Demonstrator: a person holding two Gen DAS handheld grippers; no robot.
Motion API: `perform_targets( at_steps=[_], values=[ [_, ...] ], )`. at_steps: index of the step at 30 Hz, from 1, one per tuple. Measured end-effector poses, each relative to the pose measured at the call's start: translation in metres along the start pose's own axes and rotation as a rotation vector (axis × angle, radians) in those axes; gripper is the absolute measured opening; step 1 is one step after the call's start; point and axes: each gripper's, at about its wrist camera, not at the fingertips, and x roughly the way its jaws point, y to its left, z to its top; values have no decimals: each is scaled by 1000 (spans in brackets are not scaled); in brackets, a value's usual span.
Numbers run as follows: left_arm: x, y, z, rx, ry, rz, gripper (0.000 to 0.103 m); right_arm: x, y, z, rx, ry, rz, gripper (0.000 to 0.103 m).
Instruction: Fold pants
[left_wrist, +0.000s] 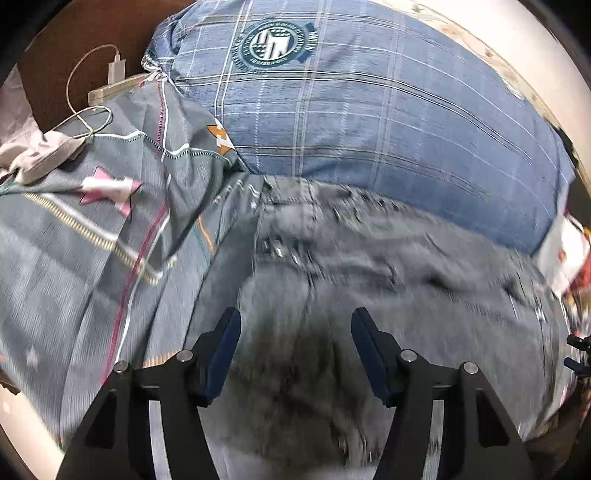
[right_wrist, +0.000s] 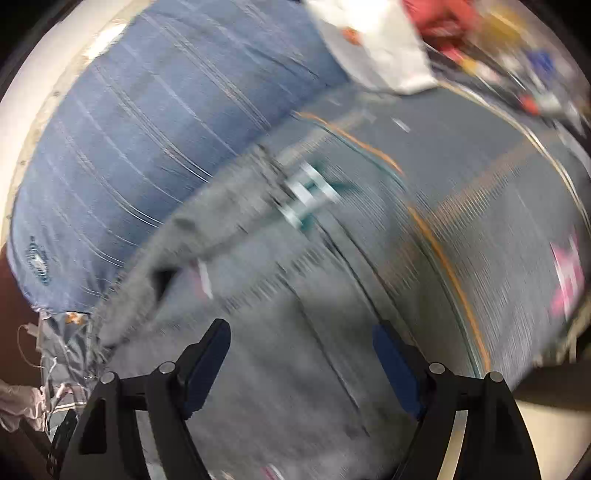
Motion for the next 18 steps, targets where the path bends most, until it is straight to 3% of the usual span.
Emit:
perform_targets(
  at_steps=[2,6,9,11,12,14,15,18],
  values=[
    [16,7,14,-28,12,8,63,21,13,29,-24,14,-20,80],
    [53,18,47,-68,50,12,63,69,26,78,-41,50,-107,66],
    [82,21,68,-80,80,23,63,99,35,97,-73,69,-157,66],
    [105,20,73,-65,113,57,63,107,32,94,-114,97,-181,59],
    [112,20,73,-57,133,65,63,117,35,93,-140,126,-207,43],
    [140,23,66,-46,203,109,63,116,46,91,-210,117,-267,25],
    [147,25,64,-46,217,115,63,115,51,92,-222,129,-270,20],
    [152,25,61,-22,212,123,65,92,67,86,-306,95,-319,20]
  ],
)
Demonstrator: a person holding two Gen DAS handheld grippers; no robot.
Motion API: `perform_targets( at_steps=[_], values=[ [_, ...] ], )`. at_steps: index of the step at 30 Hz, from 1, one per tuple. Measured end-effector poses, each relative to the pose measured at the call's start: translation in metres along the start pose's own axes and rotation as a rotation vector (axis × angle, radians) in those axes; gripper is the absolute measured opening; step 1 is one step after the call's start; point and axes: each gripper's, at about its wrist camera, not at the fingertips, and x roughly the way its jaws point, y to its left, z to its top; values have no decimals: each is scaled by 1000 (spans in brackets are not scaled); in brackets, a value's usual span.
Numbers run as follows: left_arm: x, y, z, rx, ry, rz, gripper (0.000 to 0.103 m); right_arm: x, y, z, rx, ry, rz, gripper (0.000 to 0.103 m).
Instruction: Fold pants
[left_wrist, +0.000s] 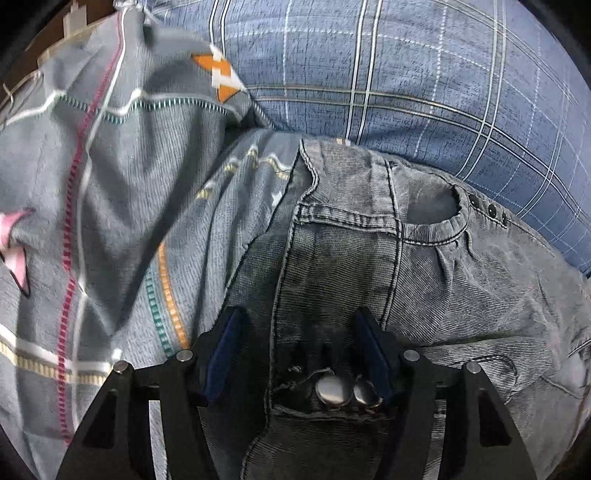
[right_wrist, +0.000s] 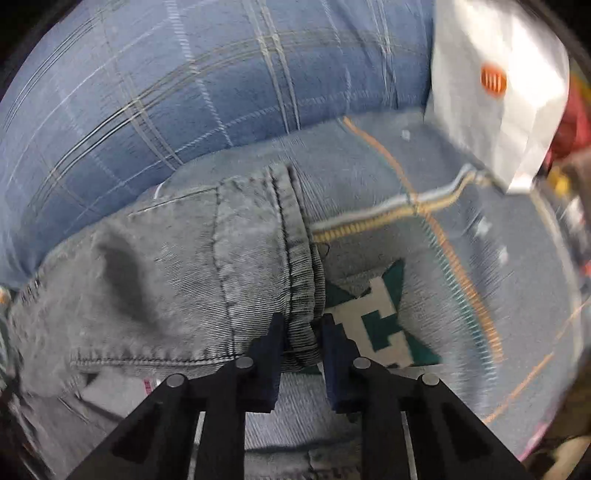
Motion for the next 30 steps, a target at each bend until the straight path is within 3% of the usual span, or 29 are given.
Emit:
perform_targets(
  at_steps=[5,6,8,9,11,13,15,19,21,22,24,25,27,30],
  values=[
    [-2,2,5,16,23,8,65,-42,-3,-11,-70,-88,-109,18],
    [-1,2,6,18,27,8,65,-34,-5,-16,-86,-67,-135,18],
    [1,-1,9,30,35,17,65,9,-15,-27,-113,67,-177,23],
    [0,0,10,35,36,23,65,15,-24,-32,-86,24,-130,25],
    [-8,-2,11,45,28,25,65,0,-31,-31,-30,-4,-123,39],
    [-20,-3,15,54,0,8,65,-17,-32,-25,-28,-41,-57,53],
    [-40,-2,22,47,-68,-13,65,-34,-33,-14,-22,-96,-69,59],
    [-57,-6,31,40,-105,-71,65,-43,-31,6,73,-143,140,59],
    [-50,-15,30,76,-89,-73,65,-29,-18,0,71,-96,264,59],
    [-42,-18,26,98,-68,-47,65,-16,-8,-8,43,-58,272,59],
    [-8,-20,14,158,51,77,65,25,9,-23,-51,71,140,62],
    [8,-17,6,177,89,92,69,25,17,-29,-111,14,99,64],
    [-2,-13,7,178,49,129,75,17,31,-30,-170,49,14,64],
    [-18,-5,22,144,1,61,75,-4,32,-12,-169,10,52,65]
  ],
)
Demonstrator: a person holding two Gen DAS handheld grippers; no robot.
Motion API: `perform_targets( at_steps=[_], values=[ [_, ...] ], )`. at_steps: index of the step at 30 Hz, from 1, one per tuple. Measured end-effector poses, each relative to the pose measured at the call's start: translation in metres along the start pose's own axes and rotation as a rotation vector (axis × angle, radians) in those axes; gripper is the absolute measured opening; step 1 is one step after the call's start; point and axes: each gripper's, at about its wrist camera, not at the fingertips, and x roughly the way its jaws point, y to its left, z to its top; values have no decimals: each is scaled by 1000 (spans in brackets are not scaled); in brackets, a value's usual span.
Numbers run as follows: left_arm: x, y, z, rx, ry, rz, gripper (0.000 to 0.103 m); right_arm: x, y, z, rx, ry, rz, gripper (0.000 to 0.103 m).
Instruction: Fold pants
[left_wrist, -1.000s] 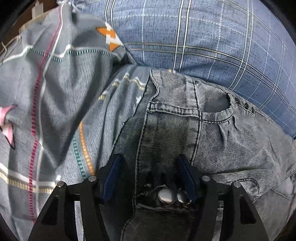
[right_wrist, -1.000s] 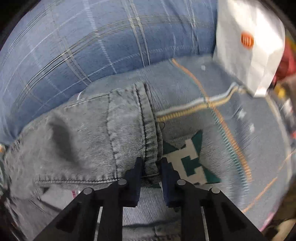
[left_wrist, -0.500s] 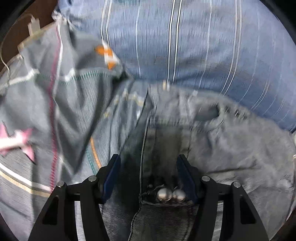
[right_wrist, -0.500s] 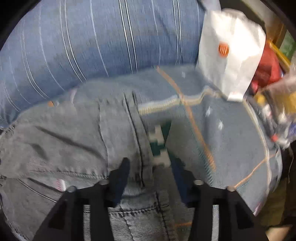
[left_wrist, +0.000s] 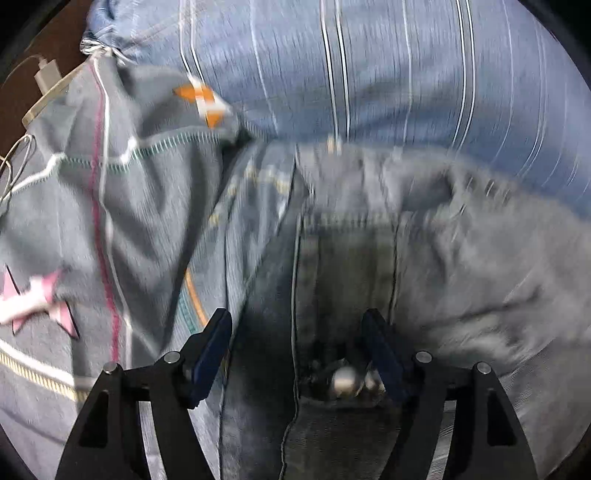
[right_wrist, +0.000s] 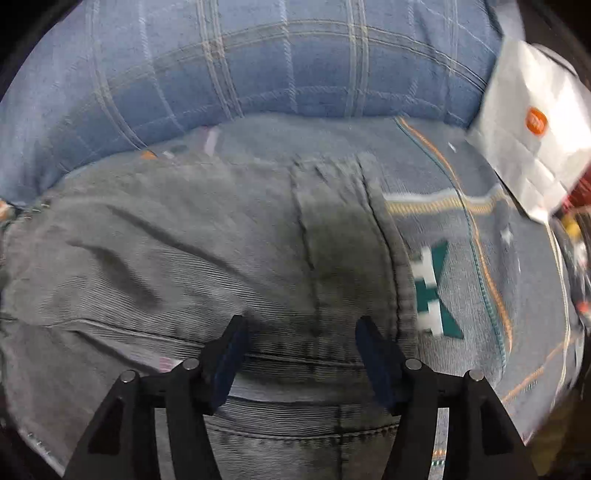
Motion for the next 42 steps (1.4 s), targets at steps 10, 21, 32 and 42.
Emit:
perform_targets(
  at_steps=[10,21,32,42],
  values=[
    [50,22,89,-172,31,-161,67,19,-47,64,196,-51,109,67],
    [97,10,94,-203,110,-180,39,73,-51,92,133,55,77,47],
    [120,-3,116,-196,111,-146,21,78,-34,93,39,39,-1,28],
    [125,-27,131,-131,70,-76,9,75,-27,95,19,13,-42,21]
  ],
)
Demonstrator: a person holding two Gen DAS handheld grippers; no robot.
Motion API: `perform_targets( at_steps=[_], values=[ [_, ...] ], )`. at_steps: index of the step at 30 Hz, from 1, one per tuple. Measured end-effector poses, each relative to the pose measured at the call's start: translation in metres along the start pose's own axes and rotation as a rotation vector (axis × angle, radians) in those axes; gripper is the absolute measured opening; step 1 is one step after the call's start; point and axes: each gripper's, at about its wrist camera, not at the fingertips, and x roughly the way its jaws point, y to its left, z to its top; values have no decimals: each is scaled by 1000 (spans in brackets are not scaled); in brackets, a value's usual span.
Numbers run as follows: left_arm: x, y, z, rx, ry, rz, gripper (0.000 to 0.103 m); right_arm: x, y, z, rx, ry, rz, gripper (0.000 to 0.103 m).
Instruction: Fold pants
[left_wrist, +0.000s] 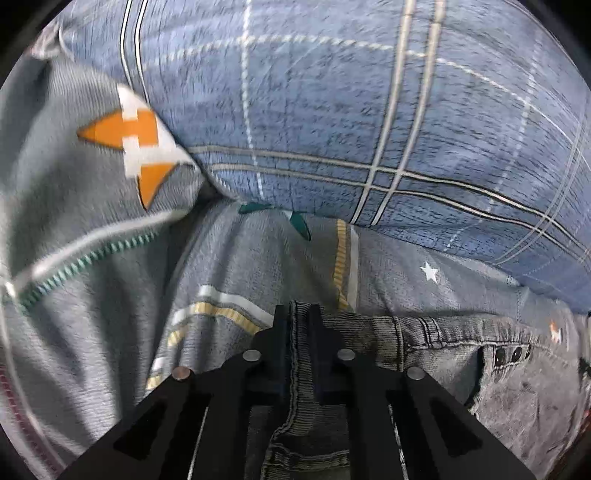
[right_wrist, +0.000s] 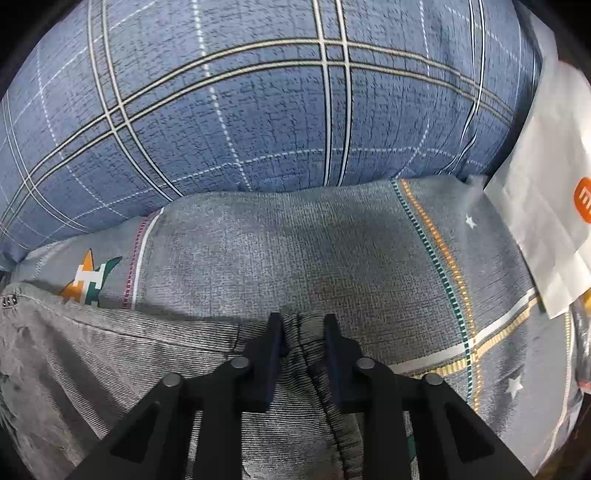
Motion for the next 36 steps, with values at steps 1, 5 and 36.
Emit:
perform_targets(
  at_steps=[1,5,36],
  values=[
    [-4,-2,1,3,-15,6,9,-4,1,-1,5,-11,-6,21],
    [-29,-6,4,-7,-66,-23,8,-32,-1,-3,29,-76,-10,21],
    [-245,123,-273,82,-273,-88,39,-168,-92,-320,252,-143,202,70]
  ],
)
